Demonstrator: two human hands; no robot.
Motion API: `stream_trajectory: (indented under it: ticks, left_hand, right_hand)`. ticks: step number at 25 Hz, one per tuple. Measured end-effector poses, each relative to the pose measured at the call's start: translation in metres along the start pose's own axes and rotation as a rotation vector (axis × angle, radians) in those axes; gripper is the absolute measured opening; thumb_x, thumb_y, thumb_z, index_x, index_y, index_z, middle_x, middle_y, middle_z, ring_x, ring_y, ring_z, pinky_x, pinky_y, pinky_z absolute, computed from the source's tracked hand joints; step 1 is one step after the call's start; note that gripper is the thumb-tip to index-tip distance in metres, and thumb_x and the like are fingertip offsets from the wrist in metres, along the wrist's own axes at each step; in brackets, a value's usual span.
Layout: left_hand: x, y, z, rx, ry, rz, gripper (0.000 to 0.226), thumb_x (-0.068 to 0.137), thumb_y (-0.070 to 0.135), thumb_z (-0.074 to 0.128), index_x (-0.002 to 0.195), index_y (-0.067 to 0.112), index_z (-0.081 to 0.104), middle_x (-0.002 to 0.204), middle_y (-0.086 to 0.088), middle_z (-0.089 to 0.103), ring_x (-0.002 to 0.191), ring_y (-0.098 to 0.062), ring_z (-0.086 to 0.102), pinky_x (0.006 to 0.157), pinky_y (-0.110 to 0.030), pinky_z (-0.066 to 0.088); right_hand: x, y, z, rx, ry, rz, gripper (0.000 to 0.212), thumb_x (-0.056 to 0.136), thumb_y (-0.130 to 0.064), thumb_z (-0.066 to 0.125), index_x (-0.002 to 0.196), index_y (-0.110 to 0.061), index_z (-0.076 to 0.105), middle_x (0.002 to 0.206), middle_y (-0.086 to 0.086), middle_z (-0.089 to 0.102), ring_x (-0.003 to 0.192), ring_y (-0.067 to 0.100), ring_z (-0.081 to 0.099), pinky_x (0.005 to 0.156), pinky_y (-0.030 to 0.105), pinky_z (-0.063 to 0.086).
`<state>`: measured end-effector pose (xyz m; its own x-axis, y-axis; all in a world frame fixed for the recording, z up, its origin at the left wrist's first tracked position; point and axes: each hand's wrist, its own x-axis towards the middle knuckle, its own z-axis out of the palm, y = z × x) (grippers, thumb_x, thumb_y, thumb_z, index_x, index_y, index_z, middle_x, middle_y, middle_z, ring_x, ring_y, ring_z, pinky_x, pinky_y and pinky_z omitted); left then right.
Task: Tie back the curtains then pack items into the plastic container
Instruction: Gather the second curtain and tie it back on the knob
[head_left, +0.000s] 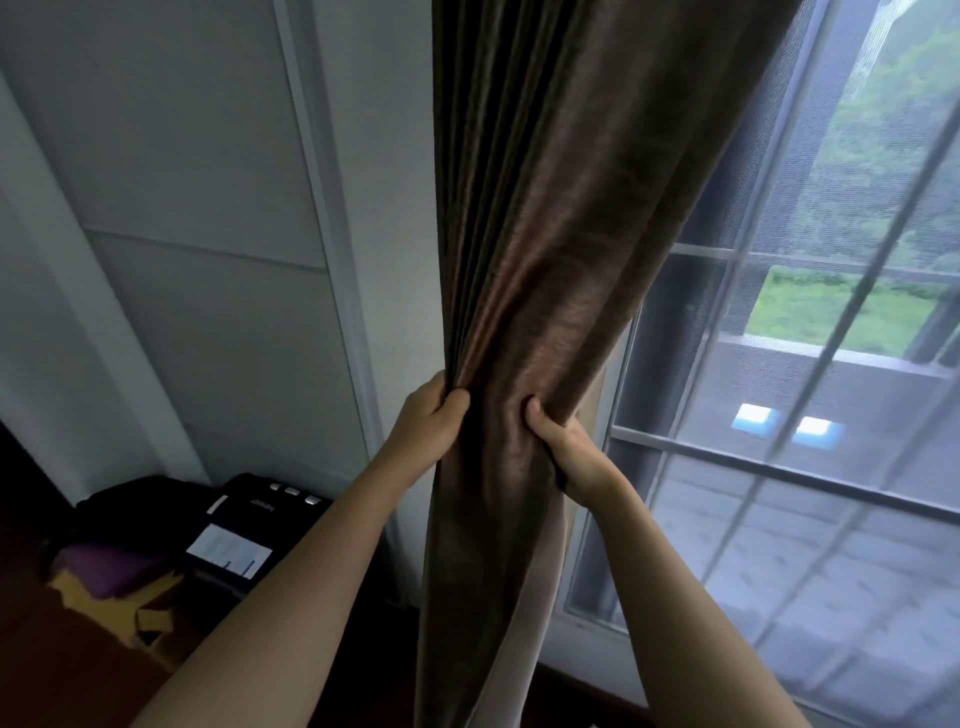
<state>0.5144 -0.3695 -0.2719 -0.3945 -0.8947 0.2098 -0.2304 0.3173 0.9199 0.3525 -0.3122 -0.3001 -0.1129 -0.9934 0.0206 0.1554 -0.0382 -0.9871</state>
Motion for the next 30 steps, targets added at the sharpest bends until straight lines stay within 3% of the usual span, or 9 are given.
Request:
stream_trajectory:
  ticks: [5, 7, 10, 13, 19, 21, 24, 27, 30]
  left_hand:
    - [0.011, 0.0, 0.01, 0.191, 0.058, 0.037, 0.021, 0.095, 0.017, 0.038, 0.098, 0.005, 0.056, 0.087, -0.009, 0.058, 0.071, -0.013, 0.051, 0.06, -0.015, 0.039]
    - [0.014, -0.001, 0.017, 0.243, 0.117, 0.054, 0.018, 0.095, 0.014, 0.041, 0.091, 0.004, 0.055, 0.078, -0.007, 0.055, 0.063, -0.011, 0.049, 0.052, -0.01, 0.038]
    - [0.019, -0.006, 0.028, 0.292, 0.206, 0.075, 0.015, 0.094, 0.014, 0.042, 0.087, 0.005, 0.053, 0.084, -0.011, 0.055, 0.075, -0.023, 0.055, 0.06, -0.022, 0.04]
    - [0.02, -0.007, 0.03, 0.375, 0.239, 0.098, 0.018, 0.094, 0.014, 0.044, 0.091, 0.0, 0.054, 0.089, -0.014, 0.054, 0.082, -0.028, 0.055, 0.069, -0.032, 0.041]
    - [0.02, 0.009, 0.022, 0.712, 0.204, 0.185, 0.028, 0.09, 0.026, 0.051, 0.071, 0.007, 0.044, 0.067, -0.002, 0.047, 0.062, -0.023, 0.05, 0.058, -0.031, 0.036]
    - [0.023, 0.015, 0.017, 0.575, 0.117, 0.13, 0.025, 0.086, 0.025, 0.057, 0.068, 0.012, 0.046, 0.06, 0.004, 0.048, 0.058, -0.018, 0.054, 0.054, -0.028, 0.04]
    - [0.027, 0.027, 0.011, 0.256, -0.065, -0.118, 0.013, 0.082, 0.022, 0.06, 0.095, 0.019, 0.057, 0.078, 0.006, 0.06, 0.072, -0.014, 0.064, 0.052, -0.024, 0.053]
    - [0.037, 0.035, 0.006, 0.273, -0.259, -0.264, 0.03, 0.078, 0.012, 0.058, 0.107, 0.015, 0.062, 0.096, -0.002, 0.068, 0.086, -0.018, 0.066, 0.057, -0.026, 0.055]
    - [0.041, 0.042, -0.001, 0.344, -0.444, -0.272, 0.025, 0.07, 0.012, 0.061, 0.093, 0.016, 0.068, 0.094, -0.003, 0.068, 0.094, -0.022, 0.064, 0.065, -0.03, 0.056]
  right_hand:
    - [0.0, 0.013, 0.011, -0.064, 0.415, -0.341, 0.035, 0.097, -0.04, 0.04, 0.124, -0.018, 0.047, 0.115, -0.009, 0.059, 0.106, -0.009, 0.056, 0.088, 0.009, 0.044]
    - [-0.007, 0.033, 0.02, -0.159, 0.533, -0.44, 0.024, 0.098, -0.026, 0.039, 0.122, -0.021, 0.038, 0.105, -0.018, 0.054, 0.093, -0.022, 0.052, 0.079, 0.003, 0.039]
    - [-0.017, 0.068, 0.033, -0.31, 0.63, -0.478, 0.028, 0.1, -0.031, 0.028, 0.124, -0.027, 0.041, 0.096, -0.012, 0.06, 0.084, -0.007, 0.057, 0.079, 0.025, 0.046]
    - [-0.011, 0.075, 0.032, -0.226, 0.487, -0.371, 0.032, 0.103, -0.026, 0.024, 0.127, -0.041, 0.039, 0.11, -0.019, 0.058, 0.099, -0.014, 0.054, 0.088, 0.009, 0.041]
    - [0.005, 0.075, 0.026, -0.184, 0.316, -0.283, 0.055, 0.098, -0.041, 0.019, 0.142, -0.015, 0.036, 0.143, 0.004, 0.045, 0.134, 0.011, 0.038, 0.114, 0.027, 0.029]
    - [0.011, 0.074, 0.021, -0.205, 0.305, -0.264, 0.053, 0.099, -0.04, 0.017, 0.142, -0.017, 0.037, 0.143, 0.004, 0.046, 0.133, 0.011, 0.039, 0.113, 0.027, 0.029]
    - [0.021, 0.077, 0.019, -0.307, 0.287, -0.18, 0.055, 0.097, -0.047, 0.013, 0.138, -0.025, 0.042, 0.139, 0.001, 0.05, 0.13, 0.014, 0.042, 0.114, 0.039, 0.029]
    - [0.034, 0.085, 0.023, -0.405, 0.28, -0.086, 0.064, 0.092, -0.053, 0.01, 0.142, -0.025, 0.037, 0.143, 0.003, 0.047, 0.134, 0.021, 0.039, 0.112, 0.052, 0.023]
    - [0.046, 0.092, 0.031, -0.347, 0.26, -0.041, 0.069, 0.085, -0.068, 0.014, 0.138, -0.033, 0.04, 0.138, 0.002, 0.052, 0.129, 0.022, 0.045, 0.11, 0.052, 0.03]
